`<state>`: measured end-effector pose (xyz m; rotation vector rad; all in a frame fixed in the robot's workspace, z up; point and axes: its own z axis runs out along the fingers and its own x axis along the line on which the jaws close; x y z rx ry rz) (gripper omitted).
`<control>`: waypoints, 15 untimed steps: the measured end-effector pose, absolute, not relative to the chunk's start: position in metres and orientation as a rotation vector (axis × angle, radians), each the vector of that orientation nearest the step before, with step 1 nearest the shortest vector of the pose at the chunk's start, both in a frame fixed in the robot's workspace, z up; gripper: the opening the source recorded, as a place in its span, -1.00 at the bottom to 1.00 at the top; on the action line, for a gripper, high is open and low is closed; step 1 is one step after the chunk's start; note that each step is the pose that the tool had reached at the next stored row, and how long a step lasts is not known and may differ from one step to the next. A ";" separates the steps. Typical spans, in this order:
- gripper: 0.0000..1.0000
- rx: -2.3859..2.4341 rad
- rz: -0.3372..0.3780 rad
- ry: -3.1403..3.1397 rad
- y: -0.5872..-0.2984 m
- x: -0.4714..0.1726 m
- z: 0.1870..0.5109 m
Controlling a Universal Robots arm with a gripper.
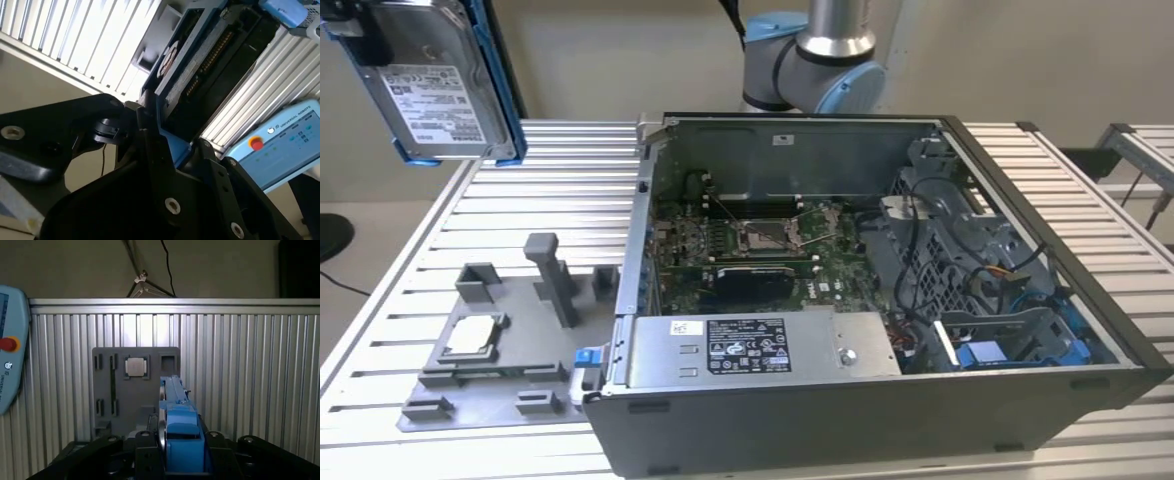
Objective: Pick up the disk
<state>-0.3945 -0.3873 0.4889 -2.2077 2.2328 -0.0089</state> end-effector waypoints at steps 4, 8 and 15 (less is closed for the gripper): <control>-1.00 -2.208 -0.008 2.233 -0.387 -0.376 0.489; -1.00 -2.208 -0.008 2.233 -0.387 -0.358 0.489; -1.00 -2.209 -0.007 2.234 -0.387 -0.326 0.489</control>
